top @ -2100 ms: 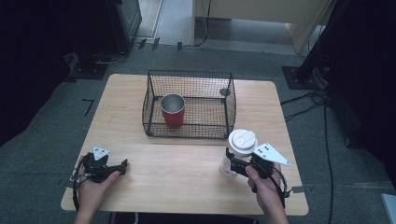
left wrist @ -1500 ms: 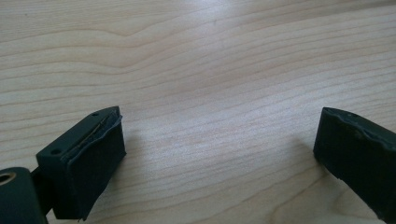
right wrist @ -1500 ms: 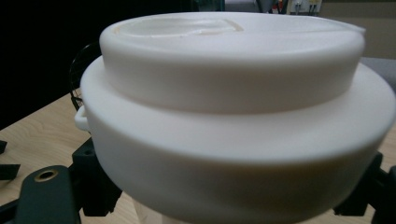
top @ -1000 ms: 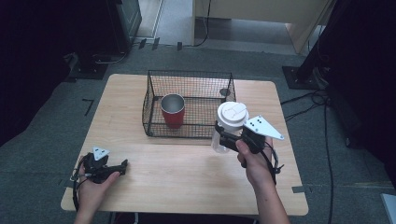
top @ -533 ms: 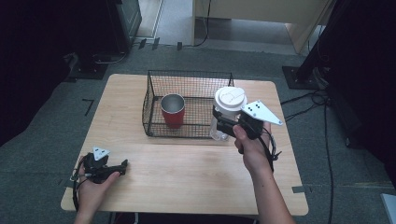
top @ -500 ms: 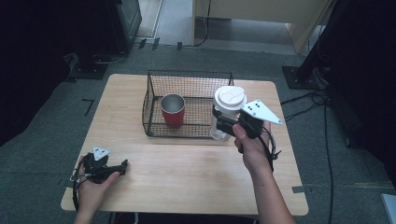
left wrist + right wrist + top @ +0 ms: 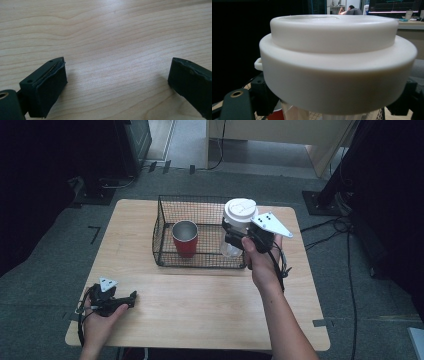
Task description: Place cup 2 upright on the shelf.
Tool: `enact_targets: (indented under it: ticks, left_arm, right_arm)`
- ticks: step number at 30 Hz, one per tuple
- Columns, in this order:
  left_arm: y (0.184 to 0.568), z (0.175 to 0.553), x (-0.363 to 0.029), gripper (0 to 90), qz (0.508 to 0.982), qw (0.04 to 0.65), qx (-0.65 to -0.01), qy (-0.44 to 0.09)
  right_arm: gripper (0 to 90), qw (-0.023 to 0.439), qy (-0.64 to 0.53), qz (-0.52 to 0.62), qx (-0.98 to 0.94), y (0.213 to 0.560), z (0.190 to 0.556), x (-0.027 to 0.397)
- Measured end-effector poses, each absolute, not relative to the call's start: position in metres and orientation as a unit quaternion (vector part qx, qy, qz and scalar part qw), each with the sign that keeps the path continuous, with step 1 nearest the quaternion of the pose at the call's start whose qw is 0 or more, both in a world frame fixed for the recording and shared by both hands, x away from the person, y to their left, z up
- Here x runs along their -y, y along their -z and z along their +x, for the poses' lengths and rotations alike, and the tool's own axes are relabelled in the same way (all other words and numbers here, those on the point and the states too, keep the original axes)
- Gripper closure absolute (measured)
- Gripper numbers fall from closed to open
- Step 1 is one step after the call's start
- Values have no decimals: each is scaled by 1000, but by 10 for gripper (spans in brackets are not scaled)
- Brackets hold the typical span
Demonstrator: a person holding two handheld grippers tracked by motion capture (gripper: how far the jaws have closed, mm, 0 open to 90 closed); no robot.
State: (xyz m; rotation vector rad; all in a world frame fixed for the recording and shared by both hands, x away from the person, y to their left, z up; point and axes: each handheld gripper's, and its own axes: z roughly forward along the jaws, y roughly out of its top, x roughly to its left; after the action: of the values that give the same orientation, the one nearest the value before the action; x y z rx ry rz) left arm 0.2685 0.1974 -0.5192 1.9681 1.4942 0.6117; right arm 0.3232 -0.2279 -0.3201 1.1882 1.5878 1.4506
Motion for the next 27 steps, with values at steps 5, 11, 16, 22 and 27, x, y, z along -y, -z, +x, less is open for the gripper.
enact_targets:
  ticks: [5,11,16,22,27]
  left_arm:
    - [519,268,-197,26,740,294,-560,-230]
    - [519,268,-197,26,739,295,-560,-230]
    - [519,268,-197,26,740,294,-560,-230]
    - [519,268,-197,25,740,294,-560,-230]
    - [519,268,-197,26,739,295,-560,-230]
  right_arm:
    - [162,341,-556,455,-607,320,339,223]
    - [162,348,-554,453,-606,324,355,217]
    - [162,349,-549,460,-605,332,370,212]
    - [162,351,-534,470,-609,342,391,206]
    - [162,348,-514,478,-621,356,404,203]
